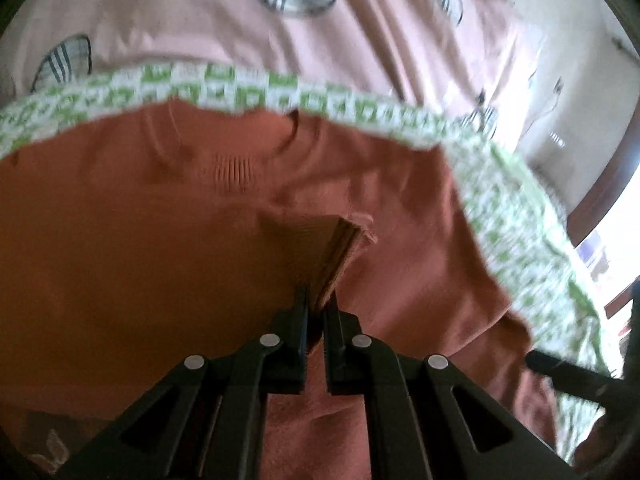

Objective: Fold small clothes
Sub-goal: 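Fold the held sleeve across the sweater body with the left gripper, then open the left gripper and lift it off the folded sleeve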

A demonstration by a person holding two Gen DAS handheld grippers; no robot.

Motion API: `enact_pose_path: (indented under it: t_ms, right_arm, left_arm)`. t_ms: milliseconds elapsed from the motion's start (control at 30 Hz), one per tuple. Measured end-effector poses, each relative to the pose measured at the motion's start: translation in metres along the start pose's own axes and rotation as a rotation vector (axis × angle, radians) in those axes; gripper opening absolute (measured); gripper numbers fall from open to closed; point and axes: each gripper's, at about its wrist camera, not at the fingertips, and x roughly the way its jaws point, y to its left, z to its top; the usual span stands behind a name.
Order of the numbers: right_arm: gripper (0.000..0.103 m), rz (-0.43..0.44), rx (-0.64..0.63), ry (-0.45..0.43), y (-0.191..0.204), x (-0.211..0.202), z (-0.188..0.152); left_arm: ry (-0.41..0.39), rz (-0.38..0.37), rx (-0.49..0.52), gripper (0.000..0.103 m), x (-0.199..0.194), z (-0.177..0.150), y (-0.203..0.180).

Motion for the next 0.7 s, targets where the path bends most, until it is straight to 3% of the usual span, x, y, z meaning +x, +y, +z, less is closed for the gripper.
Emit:
enact_pose_path:
  t_ms: [100,167,200,333,400,533,600,667,700]
  right_arm:
    - [0.057,0.013,0.003,0.001,0.003,0.008,0.004]
    - [0.057,0.027,0.002,0.010,0.009,0.018,0.007]
    - [0.057,0.034,-0.001,0.016,0.011,0.023,0.008]
    - [0.057,0.031,-0.019,0.041,0.022,0.051,0.017]
    - [0.057,0.018,-0.010,0.049,0.024,0.066,0.024]
    - [0.057,0.001,0.003,0.080,0.029,0.101,0.035]
    - [0.057,-0.029,-0.002,0.106,0.031,0.121,0.038]
    - [0.031,-0.032,-0.012,0.116,0.034,0.137,0.039]
    - [0.009,-0.014,-0.008,0.132,0.035,0.143,0.040]
  left_arm:
    - [0.030,0.001,-0.011,0.022,0.001,-0.013,0.006]
    - [0.023,-0.005,-0.019,0.045,-0.013,-0.021,0.010]
    - [0.014,-0.001,-0.021,0.049,-0.022,-0.026,0.013]
    - [-0.038,0.049,-0.052,0.051,-0.073,-0.044,0.037]
    - [-0.072,0.123,-0.106,0.051,-0.096,-0.053,0.061]
    - [-0.147,0.370,-0.288,0.052,-0.139,-0.072,0.134]
    - [-0.150,0.412,-0.386,0.052,-0.149,-0.080,0.165]
    - [-0.120,0.419,-0.479,0.052,-0.149,-0.087,0.194]
    - [-0.120,0.415,-0.499,0.052,-0.149,-0.088,0.202]
